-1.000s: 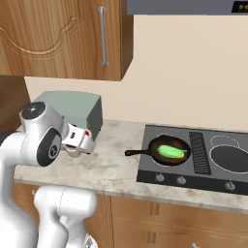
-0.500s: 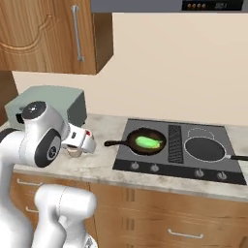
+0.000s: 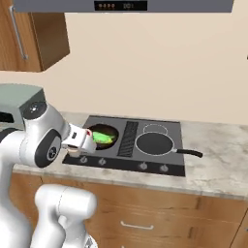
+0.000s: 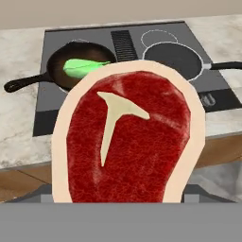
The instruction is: Place both pans onto different burners. Then place the corn and the steak on different pans.
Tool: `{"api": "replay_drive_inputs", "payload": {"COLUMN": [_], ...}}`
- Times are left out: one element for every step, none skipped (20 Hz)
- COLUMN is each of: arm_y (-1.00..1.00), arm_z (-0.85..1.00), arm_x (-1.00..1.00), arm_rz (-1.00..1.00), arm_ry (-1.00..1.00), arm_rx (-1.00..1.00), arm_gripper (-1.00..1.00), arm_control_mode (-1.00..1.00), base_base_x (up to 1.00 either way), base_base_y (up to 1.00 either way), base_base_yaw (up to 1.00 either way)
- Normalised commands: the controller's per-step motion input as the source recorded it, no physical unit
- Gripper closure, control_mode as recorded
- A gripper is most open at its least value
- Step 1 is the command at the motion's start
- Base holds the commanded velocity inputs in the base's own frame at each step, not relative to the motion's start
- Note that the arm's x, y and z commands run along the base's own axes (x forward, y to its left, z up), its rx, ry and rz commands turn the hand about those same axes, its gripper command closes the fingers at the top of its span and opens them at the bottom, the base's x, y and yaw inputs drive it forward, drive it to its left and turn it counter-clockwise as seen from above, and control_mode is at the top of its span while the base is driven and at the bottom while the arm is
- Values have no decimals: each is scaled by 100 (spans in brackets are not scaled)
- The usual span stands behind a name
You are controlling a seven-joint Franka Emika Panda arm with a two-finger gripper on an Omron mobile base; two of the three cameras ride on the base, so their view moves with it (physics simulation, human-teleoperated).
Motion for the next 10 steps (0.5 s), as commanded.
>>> {"api": "replay_drive_inputs", "payload": {"arm_y": [0, 0, 0, 0, 0, 0, 0, 0, 0, 0], "arm_z": [0, 0, 0, 0, 0, 0, 0, 0, 0, 0], "arm_x": [0, 0, 0, 0, 0, 0, 0, 0, 0, 0], "arm_rz": [0, 0, 0, 0, 0, 0, 0, 0, 0, 0], "arm_ry": [0, 0, 0, 0, 0, 0, 0, 0, 0, 0], "arm_rx": [0, 0, 0, 0, 0, 0, 0, 0, 0, 0], "arm_gripper": [100, 100, 100, 100, 100, 100, 100, 100, 100, 100], "arm_control_mode": [100, 100, 100, 100, 100, 100, 100, 100, 100, 100], "base_base_x": [0, 0, 0, 0, 0, 0, 0, 0, 0, 0], "base_base_y": [-86, -88, -85, -80, -84, -81, -76, -75, -71, -71], "base_base_yaw": [-3, -1, -1, -1, -1, -1, -1, 0, 0, 0]}}
